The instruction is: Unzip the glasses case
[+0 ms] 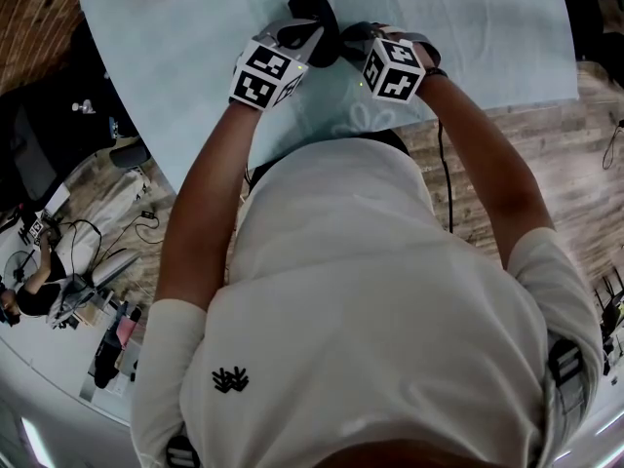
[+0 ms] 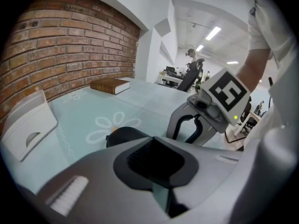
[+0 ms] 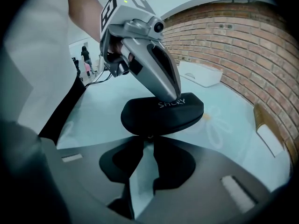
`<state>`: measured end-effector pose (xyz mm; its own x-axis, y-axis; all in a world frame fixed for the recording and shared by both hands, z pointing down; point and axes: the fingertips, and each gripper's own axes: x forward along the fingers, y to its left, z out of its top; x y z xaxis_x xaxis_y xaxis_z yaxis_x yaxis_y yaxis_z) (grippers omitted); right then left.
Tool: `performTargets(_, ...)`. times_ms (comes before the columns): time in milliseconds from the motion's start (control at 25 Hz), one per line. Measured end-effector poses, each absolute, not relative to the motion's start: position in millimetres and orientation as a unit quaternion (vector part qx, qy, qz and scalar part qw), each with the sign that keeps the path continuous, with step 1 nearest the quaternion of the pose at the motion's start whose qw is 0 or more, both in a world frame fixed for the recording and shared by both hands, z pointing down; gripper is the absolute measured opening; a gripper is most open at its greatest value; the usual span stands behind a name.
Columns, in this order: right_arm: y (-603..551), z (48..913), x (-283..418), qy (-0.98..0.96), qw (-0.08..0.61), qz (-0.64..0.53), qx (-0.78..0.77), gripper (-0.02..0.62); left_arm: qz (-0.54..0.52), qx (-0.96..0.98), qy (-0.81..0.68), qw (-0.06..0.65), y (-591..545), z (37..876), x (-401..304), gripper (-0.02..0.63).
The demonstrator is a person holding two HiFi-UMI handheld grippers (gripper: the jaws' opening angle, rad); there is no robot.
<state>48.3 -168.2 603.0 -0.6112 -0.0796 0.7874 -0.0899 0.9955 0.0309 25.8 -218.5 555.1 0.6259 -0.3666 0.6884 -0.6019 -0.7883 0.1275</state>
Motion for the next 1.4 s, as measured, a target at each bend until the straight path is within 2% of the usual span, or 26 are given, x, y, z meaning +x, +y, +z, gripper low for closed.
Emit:
performTargets(160,-167.5,603.2,49.3,-0.897,0.442,0.013,0.019,0.055,0.334,0.884,-0.274,0.177,-218.8,554.6,26.9,0.055)
performTargets(240,-169.1,603.1,49.3,-0.896,0.445,0.011,0.014,0.028,0.335,0.884,-0.274,0.177,-219.0,554.6,26.7,0.054)
performTargets(1400,-198.6,600.5,55.7,-0.887,0.448,0.011,0.111,0.021,0.331,0.887,-0.269,0.177,-219.2,556.1,27.6,0.054)
